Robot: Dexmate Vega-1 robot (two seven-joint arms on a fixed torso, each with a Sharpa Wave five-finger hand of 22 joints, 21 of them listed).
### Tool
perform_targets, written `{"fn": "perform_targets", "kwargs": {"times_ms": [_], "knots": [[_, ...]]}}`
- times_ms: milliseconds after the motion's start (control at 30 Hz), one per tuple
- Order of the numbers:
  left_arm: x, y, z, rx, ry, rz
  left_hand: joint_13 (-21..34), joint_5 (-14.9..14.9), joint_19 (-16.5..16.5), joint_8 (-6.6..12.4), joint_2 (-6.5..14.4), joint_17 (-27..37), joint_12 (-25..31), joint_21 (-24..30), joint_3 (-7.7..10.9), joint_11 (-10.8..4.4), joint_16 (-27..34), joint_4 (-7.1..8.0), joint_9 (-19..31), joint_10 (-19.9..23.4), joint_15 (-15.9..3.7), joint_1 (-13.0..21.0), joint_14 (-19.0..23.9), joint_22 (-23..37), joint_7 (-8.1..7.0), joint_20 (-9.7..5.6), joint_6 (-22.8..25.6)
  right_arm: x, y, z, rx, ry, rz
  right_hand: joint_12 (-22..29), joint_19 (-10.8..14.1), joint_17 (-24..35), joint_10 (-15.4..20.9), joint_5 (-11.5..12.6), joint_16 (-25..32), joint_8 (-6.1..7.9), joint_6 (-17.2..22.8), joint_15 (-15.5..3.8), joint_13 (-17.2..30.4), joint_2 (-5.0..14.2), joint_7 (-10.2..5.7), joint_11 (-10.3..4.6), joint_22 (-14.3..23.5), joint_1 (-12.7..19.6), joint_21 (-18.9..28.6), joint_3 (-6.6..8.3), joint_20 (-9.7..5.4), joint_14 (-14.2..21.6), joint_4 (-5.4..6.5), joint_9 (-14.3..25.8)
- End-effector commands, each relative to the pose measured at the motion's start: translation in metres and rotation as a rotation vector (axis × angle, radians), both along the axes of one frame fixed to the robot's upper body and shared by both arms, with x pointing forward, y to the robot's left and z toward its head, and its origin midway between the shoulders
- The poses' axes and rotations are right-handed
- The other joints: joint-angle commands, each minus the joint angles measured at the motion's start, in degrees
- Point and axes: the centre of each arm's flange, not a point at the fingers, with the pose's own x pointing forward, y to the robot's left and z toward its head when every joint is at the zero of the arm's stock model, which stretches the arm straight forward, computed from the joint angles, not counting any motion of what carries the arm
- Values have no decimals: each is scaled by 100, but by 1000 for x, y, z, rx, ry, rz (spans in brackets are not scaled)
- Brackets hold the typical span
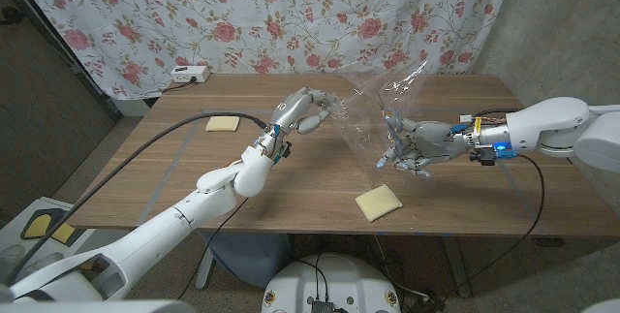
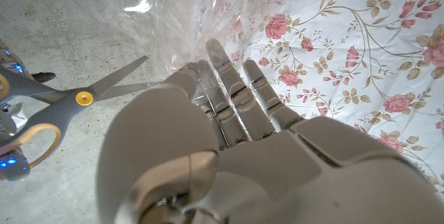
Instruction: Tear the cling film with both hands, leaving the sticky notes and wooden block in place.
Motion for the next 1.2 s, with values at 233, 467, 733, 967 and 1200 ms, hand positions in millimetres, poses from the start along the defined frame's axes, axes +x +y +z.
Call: {"fn": "perform_targets", "kwargs": {"times_ms": [233, 467, 733, 967, 1200], "knots": [[-6, -12, 17, 142, -59, 11, 59, -16, -43, 17, 4, 38, 46, 43, 46, 15, 10, -12, 38, -14, 7, -16, 7, 2, 14, 3, -14, -1, 10, 6, -108, 19, 10, 48, 65, 16, 904, 34, -3, 18, -753, -364, 21, 26, 684, -772, 11, 131, -41, -105, -351, -204, 51, 19], [-8, -13, 19, 203, -81, 21, 74, -21, -49, 4, 8, 60, 38, 58, 53, 15, 4, -3, 42, -34, 7, -25, -1, -1, 2, 0, -12, -1, 10, 10, -136, 20, 5, 35, 79, 16, 906, 32, -5, 20, -759, -364, -57, 47, 685, -766, 10, 162, -53, -152, -351, -208, 115, 16], [-9, -14, 20, 271, -103, 36, 85, -28, -61, 0, 5, 92, 35, 74, 62, 14, 4, -3, 54, -27, 6, -29, -1, -4, 3, 7, 11, -3, 7, 15, -164, 20, -15, 87, 70, 17, 885, 29, -5, 24, -762, -364, -24, 62, 689, -774, 27, 216, -62, -170, -351, -208, 173, 16], [-11, -15, 18, 289, -122, 31, 84, -31, -66, -13, 1, 111, 23, 85, 67, 15, -1, -4, 56, -34, 6, -32, -9, -7, 7, -1, 8, 2, 9, 13, -176, 43, -13, 79, 86, 16, 883, 25, -6, 24, -767, -363, -81, 68, 691, -777, 18, 256, -75, -181, -351, -213, 225, 14], [-15, -11, 18, 286, -161, 33, 70, -32, -77, -25, 0, 127, 1, 94, 74, 13, -13, 5, 58, -41, 9, -46, -22, -12, 2, -4, 18, 8, 7, 11, -195, 67, -31, 116, 89, 15, 882, 24, -7, 26, -763, -364, -39, 76, 686, -765, 22, 268, -75, -179, -351, -214, 243, 15]]}}
